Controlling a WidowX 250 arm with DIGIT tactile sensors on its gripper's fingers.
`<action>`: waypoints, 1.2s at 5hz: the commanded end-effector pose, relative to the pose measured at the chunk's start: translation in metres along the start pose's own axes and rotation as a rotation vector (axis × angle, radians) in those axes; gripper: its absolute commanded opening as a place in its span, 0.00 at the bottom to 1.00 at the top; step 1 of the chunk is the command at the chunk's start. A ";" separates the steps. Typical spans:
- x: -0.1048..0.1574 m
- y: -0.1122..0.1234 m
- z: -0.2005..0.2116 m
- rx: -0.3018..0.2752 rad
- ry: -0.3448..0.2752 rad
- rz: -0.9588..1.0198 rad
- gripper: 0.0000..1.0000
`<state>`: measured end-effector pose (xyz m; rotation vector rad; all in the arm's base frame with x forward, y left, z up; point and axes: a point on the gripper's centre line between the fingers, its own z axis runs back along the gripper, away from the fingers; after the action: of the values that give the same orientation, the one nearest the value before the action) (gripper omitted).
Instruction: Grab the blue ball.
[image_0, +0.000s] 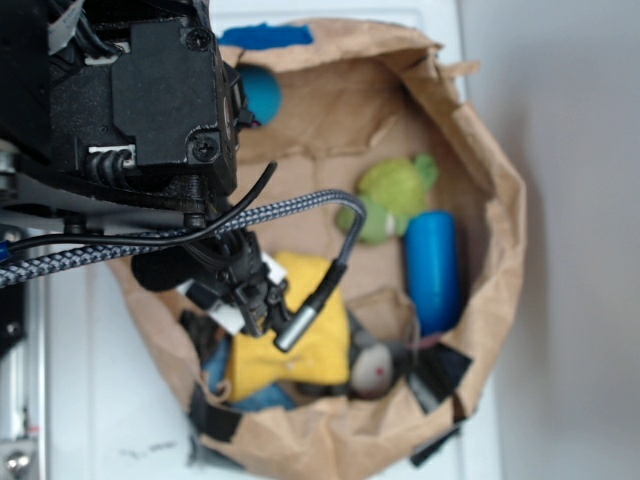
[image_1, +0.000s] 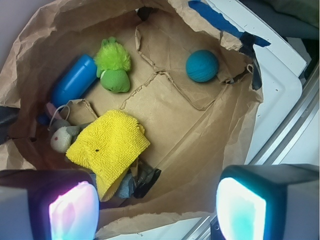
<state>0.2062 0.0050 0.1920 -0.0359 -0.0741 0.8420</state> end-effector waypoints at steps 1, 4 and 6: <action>0.050 -0.036 -0.055 0.063 -0.111 0.231 1.00; 0.074 -0.012 -0.100 0.112 -0.195 0.371 1.00; 0.076 0.010 -0.092 0.038 -0.181 0.345 1.00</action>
<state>0.2572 0.0530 0.0973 0.0833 -0.2011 1.1625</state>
